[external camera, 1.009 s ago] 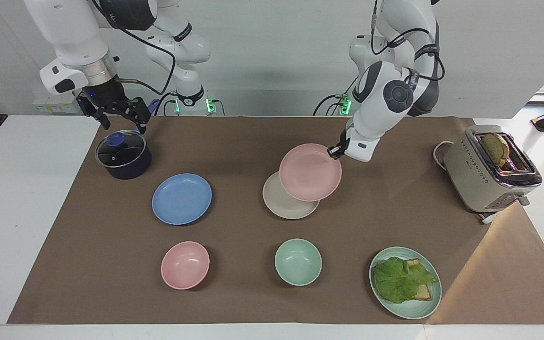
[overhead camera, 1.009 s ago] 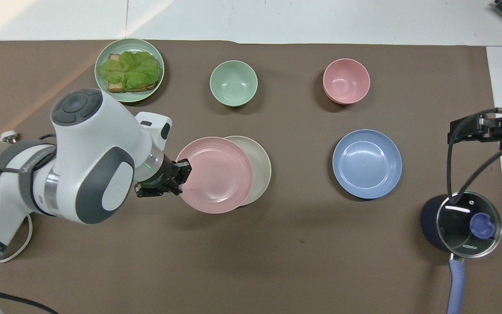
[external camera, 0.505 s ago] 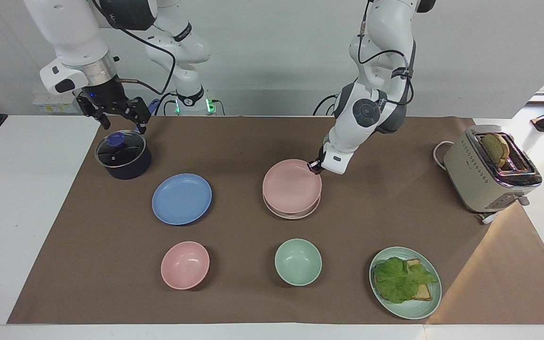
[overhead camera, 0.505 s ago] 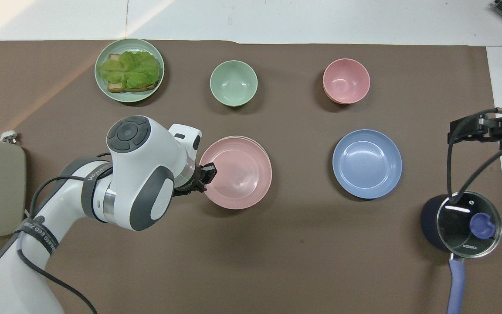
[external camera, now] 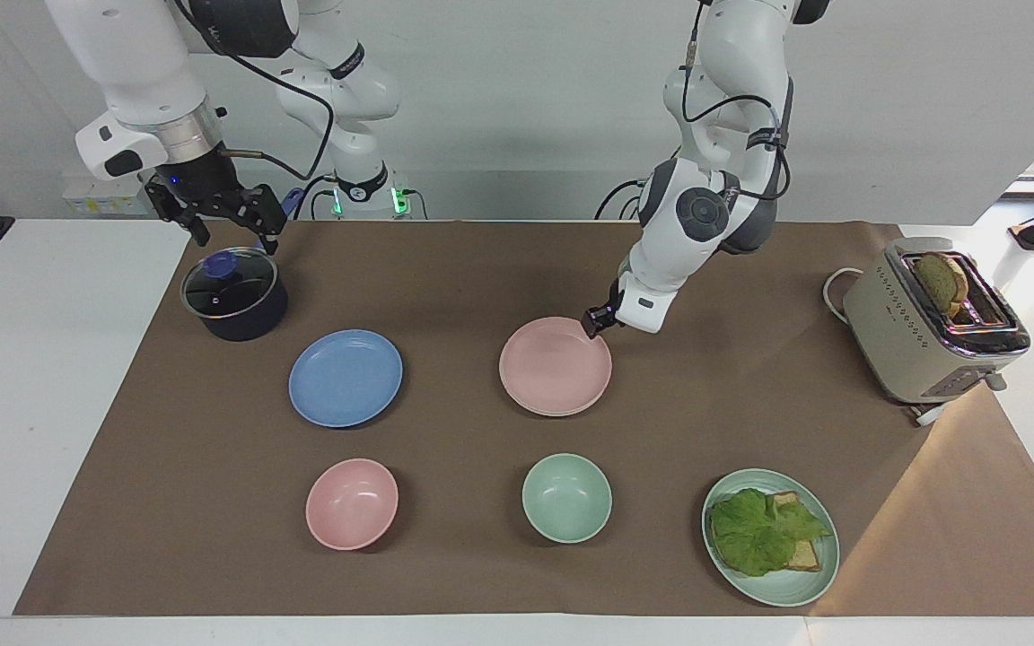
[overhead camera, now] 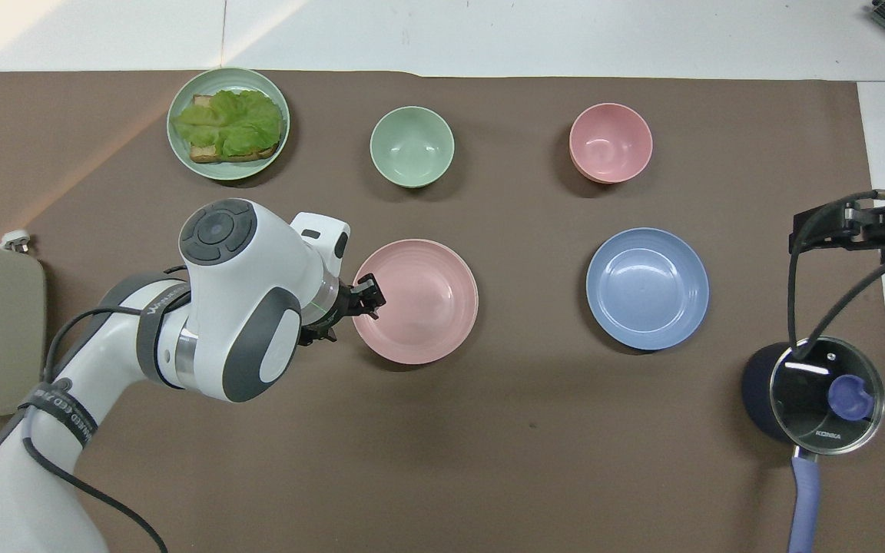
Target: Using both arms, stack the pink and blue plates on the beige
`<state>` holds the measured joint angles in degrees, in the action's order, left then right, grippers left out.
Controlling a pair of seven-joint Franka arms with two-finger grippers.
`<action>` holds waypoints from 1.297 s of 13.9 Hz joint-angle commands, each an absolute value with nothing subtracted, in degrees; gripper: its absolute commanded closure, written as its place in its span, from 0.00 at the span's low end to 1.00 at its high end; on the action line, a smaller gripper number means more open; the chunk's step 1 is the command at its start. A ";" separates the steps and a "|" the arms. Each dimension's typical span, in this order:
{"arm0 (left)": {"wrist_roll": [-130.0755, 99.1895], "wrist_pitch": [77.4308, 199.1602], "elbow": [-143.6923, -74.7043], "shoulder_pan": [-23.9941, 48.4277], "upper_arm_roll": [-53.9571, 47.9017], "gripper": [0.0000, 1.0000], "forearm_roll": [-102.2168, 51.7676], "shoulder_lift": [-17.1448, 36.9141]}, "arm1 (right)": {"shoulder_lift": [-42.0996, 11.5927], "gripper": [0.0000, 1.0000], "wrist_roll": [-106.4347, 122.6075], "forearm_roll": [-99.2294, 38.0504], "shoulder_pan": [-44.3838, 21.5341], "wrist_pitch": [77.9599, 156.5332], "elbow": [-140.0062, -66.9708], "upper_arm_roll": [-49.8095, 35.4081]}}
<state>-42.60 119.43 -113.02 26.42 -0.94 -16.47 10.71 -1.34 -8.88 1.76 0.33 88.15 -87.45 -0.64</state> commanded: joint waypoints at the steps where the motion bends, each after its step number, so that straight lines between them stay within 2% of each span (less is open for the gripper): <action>1: -40.09 116.64 -111.80 21.38 -0.09 0.00 -15.31 9.41 | -1.49 0.00 -9.05 1.41 0.79 87.28 -87.01 -0.79; 4: -33.17 109.01 -106.89 15.23 -0.09 0.00 -8.98 8.97 | -1.32 0.00 -8.88 1.41 1.05 85.87 -87.01 -0.70; 7: -18.51 106.44 -105.03 8.81 -0.09 0.00 -6.60 6.86 | -1.32 0.00 -8.79 1.32 1.58 86.04 -86.75 -0.70; 11: -6.71 101.71 -99.16 5.72 0.09 0.00 -0.88 5.98 | -1.32 0.00 -8.00 1.14 1.76 88.41 -87.19 -0.70; 14: -4.14 95.29 -93.36 4.13 -0.09 0.00 -0.88 5.45 | -1.49 0.00 -7.48 1.14 1.76 92.79 -89.90 -0.70; 18: -2.21 90.97 -90.53 4.04 0.09 0.00 0.61 2.30 | -1.67 0.00 -5.19 0.18 1.67 103.68 -99.82 -0.79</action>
<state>-4.05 93.00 -91.26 4.73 0.54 -1.01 4.22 -2.17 -7.39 1.43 1.08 98.73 -94.41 -0.52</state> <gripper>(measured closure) 0.000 0.000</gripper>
